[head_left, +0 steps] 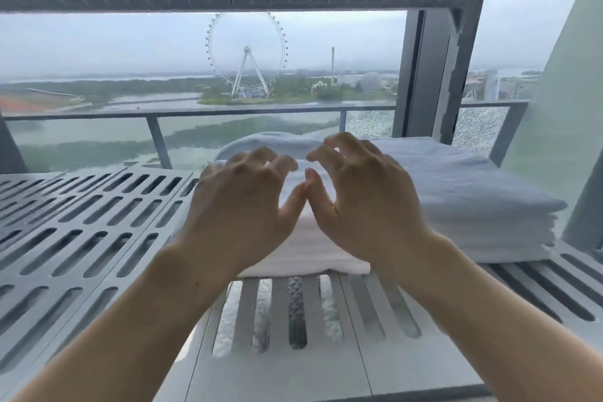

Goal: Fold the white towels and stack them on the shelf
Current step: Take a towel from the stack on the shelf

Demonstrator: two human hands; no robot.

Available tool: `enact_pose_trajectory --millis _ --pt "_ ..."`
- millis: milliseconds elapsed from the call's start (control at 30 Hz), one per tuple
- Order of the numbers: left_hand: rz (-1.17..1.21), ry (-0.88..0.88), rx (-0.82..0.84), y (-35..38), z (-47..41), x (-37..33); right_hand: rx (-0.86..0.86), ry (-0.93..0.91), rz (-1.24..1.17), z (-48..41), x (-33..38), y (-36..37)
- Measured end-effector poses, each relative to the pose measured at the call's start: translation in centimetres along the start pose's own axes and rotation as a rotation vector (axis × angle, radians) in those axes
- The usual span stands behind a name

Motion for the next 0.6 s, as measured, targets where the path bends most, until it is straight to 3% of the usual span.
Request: enact_pose_trajectory --millis 600 --pt "-0.034 0.061 0.049 2.7 -7.3 3.7 0.042 0.014 0.049 -7.5 -1.9 2.7"
Point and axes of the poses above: each hand's wrist, its own z-axis away from the middle knuckle, its own y-axis out of the palm, x = y × z, the point moved 6 cm from there along -z, towards the middle knuckle
